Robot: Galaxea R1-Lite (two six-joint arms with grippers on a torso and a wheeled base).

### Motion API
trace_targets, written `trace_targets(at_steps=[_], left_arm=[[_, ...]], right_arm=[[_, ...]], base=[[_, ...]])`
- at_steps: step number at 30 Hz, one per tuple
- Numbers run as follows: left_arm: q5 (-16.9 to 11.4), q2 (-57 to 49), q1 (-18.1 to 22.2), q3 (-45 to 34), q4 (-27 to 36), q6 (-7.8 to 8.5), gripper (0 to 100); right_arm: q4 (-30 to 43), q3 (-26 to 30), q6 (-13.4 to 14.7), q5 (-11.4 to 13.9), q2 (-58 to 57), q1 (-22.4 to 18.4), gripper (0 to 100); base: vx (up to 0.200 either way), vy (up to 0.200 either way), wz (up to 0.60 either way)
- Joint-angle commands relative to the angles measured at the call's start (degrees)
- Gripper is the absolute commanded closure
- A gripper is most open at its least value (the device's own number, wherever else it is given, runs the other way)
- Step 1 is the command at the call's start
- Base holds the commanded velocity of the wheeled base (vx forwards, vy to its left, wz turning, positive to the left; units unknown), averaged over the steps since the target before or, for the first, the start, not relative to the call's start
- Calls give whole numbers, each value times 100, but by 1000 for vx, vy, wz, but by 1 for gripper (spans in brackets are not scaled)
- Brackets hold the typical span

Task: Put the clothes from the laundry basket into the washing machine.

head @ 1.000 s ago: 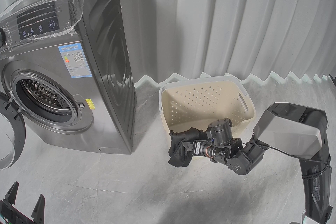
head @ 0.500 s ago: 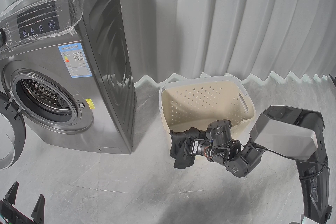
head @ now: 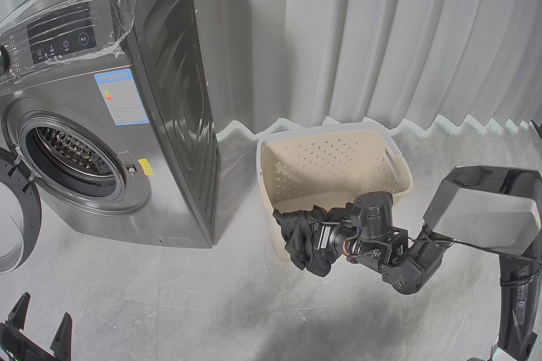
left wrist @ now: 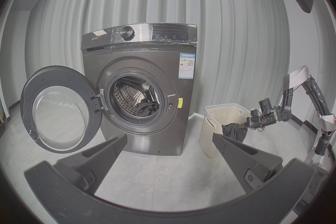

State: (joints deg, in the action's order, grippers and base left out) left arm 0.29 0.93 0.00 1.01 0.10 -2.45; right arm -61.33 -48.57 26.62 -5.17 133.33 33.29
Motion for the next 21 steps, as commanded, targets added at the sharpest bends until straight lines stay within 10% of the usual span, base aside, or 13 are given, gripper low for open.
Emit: trace_targets(at_steps=[1,21], left_arm=[[6,-93,0,-92,-1,-1,0],[6,-93,0,-92,-1,-1,0]], right_arm=[[-353,673,-70,7,-844,11,100],[-1584,1403,-1221,-107,-2347,72,100]], base=[[0,0,0],[0,0,0]])
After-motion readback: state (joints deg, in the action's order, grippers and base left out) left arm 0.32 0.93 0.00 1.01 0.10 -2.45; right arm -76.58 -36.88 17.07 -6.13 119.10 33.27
